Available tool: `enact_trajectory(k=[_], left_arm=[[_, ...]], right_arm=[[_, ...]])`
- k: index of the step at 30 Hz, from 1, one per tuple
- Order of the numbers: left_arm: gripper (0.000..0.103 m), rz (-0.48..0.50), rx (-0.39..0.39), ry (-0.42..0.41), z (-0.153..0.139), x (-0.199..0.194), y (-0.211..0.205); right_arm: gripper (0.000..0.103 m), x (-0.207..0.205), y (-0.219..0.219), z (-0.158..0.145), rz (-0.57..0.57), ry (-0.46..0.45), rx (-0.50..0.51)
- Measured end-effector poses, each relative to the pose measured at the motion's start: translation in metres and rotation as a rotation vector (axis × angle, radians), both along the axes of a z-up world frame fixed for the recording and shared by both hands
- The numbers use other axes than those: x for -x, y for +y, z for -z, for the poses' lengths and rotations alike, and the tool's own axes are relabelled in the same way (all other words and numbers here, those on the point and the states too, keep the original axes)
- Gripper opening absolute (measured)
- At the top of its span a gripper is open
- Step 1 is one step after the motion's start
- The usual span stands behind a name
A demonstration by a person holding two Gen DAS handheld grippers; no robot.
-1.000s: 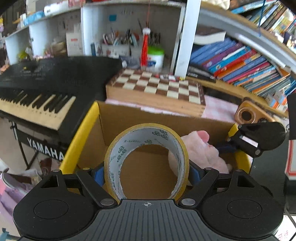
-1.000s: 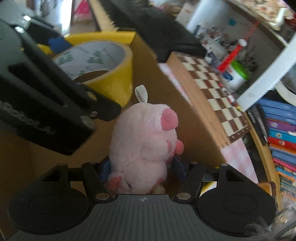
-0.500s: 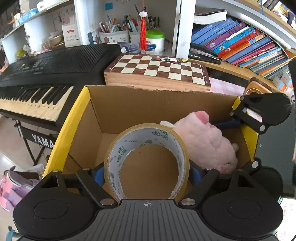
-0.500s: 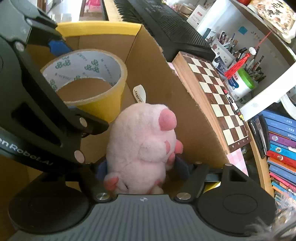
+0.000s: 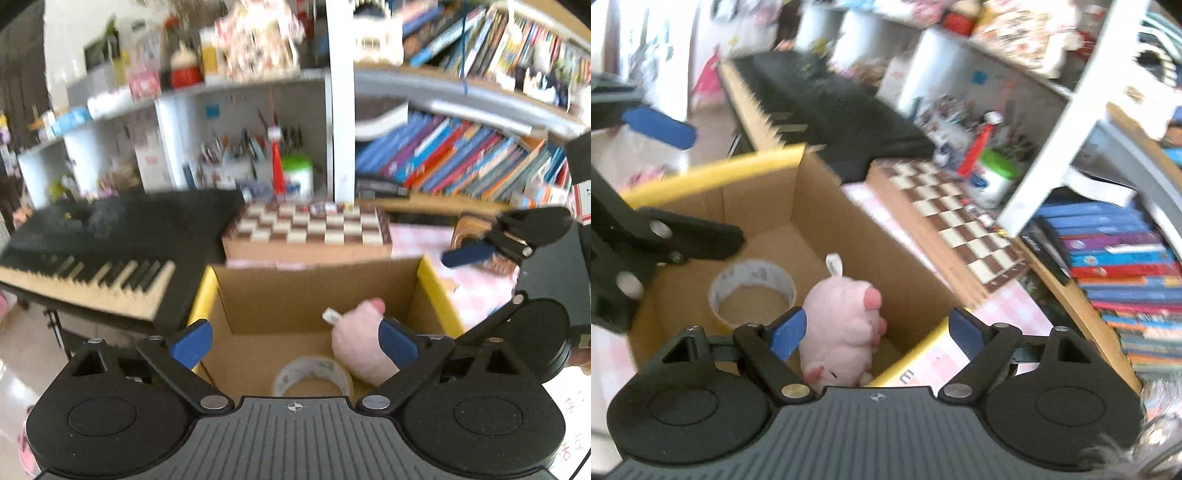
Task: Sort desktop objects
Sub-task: 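Carry the tape and pig over the yellow box with both tools, then open both tools to drop the tape and pig into the box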
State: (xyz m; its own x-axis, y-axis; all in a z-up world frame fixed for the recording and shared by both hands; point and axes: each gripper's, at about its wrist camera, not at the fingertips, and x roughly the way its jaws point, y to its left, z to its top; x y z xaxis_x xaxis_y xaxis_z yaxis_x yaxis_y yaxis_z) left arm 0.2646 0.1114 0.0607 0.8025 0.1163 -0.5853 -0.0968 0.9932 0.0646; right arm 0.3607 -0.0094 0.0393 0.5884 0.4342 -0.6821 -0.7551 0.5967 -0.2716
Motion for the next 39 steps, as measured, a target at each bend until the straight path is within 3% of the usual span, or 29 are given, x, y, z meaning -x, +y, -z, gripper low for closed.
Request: enact_trajectory(k=[4,11,15,20,27,39], left_arm=[[0.101,-0.031,0.026,-0.072,-0.015,0.026,0.006],[0.101,-0.060,0.098,-0.114,-0.020,0.066,0.017],[0.101,-0.122,0.100,-0.146,-0.019,0.092,0.020],[0.101,-0.176,0.084,-0.190,-0.017,0.126,0.019],[0.101,-0.115,0.063,-0.206,-0.008,0.163,0.006],[0.101,-0.084,0.019,-0.144,0.027,0.208,-0.017]], right_arm=[[0.083,0.021,-0.018,-0.022,0.075,-0.017,-0.091],[0.082,0.067,-0.051,-0.045,0.238,-0.034,-0.262],[0.082,0.102,-0.074,-0.051,0.367,-0.063,-0.379],[0.083,0.144,-0.096,-0.048,0.514,-0.102,-0.434],[0.083,0.196,-0.109,-0.026,0.627,-0.097,-0.437],[0.083,0.264,-0.112,0.023,0.716,-0.032,-0.365]])
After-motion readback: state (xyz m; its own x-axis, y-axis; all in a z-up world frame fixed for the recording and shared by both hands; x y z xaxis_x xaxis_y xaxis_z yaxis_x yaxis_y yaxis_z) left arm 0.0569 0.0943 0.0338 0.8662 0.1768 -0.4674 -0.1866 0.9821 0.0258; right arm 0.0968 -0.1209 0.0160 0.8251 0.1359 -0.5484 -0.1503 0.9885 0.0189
